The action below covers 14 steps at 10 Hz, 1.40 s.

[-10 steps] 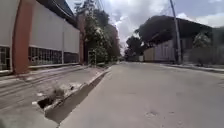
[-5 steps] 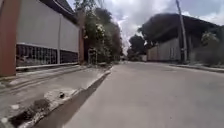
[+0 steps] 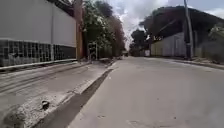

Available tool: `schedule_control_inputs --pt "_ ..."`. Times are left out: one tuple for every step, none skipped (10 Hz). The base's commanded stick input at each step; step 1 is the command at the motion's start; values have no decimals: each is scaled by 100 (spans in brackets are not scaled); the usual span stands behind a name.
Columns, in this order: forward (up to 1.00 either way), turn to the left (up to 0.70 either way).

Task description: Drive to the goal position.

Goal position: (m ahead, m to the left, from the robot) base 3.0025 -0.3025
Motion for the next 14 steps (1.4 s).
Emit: schedule_control_inputs --pt "100 -37" --pt "100 -20" --pt "100 1" --pt "100 -13" --pt "100 -36" --pt "100 -38" --pt "100 -39" --pt "100 -39" --pt "100 -33" --pt "100 -24" --pt "100 -16" --pt "100 -8" --pt "100 1" --pt "100 1"
